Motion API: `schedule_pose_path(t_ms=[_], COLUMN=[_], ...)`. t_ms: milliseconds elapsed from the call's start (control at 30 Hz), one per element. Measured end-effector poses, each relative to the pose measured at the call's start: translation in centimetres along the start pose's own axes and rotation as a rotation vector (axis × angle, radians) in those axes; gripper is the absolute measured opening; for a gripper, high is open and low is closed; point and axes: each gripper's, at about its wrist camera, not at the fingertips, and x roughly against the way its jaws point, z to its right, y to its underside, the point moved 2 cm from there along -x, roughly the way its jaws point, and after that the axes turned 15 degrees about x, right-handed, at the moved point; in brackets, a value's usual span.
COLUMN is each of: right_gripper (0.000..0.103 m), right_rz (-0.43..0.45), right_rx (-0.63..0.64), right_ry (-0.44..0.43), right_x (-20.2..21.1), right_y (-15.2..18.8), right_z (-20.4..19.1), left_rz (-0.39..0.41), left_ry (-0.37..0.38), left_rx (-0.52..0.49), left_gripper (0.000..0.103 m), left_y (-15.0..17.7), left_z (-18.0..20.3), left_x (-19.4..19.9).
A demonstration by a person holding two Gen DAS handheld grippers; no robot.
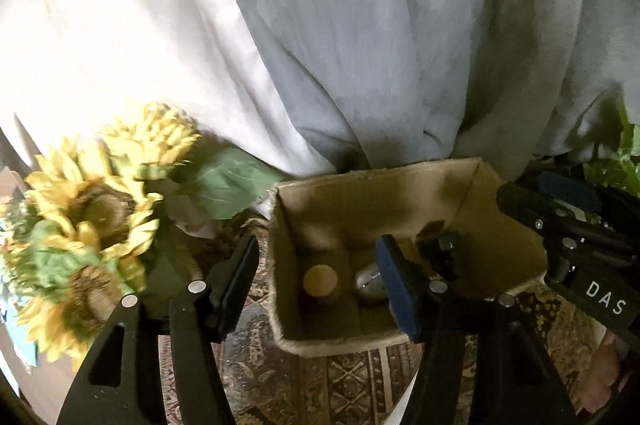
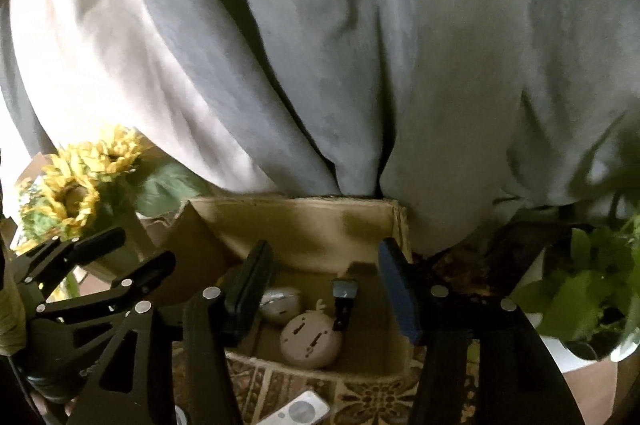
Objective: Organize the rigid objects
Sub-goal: 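Lower both objects into the box and open both tools, then withdraw both tools back from the box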
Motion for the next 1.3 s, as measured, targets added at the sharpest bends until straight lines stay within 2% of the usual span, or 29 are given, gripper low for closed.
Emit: schedule_pose_path(t_ms=[267,300,467,567,767,867,1000,1100,1300], right_gripper=[0.059,0.059,0.06,0.065,0.068,0.074,0.083,0.083,0.083], right_rz=[0.065,0.069,0.091,0.102,0.104,0.111,0.118,0.107,0.072], right_rx=[-0.001,0.001,0.018,0.039,0.064,0.076,0.104,0.138,0.151], right_ry=[-0.013,-0.015,-0.026,-0.032,-0.045,-0.04,-0.036,-0.031,-0.023], right_x=[4.1,4.5,6.5,7.8,10.2,11.2,12.5,13.1,13.6], right_y=[0.7,0.8,1.3,1.7,2.6,3.3,4.2,4.4,4.8], right_z=[-1.5,-1.7,-2.7,-3.2,-3.9,-4.6,-5.1,-5.3,-4.6], left_rz=[0.071,0.078,0.098,0.11,0.136,0.146,0.18,0.197,0.21], left_ry=[0.002,-0.027,-0.051,-0.066,-0.097,-0.103,-0.132,-0.154,-0.17], left_rx=[0.015,0.034,0.036,0.037,0.039,0.035,0.008,-0.009,-0.019], left_gripper=[0.062,0.062,0.062,0.064,0.068,0.07,0.081,0.088,0.093], left_y=[1.5,1.7,3.2,4.2,6.4,7.3,8.3,8.6,9.3], left_z=[-1.3,-1.4,-1.7,-1.9,-1.9,-2.2,-2.0,-1.6,-1.1], left_x=[4.3,4.8,6.7,8.2,10.8,12.0,13.5,14.2,15.0])
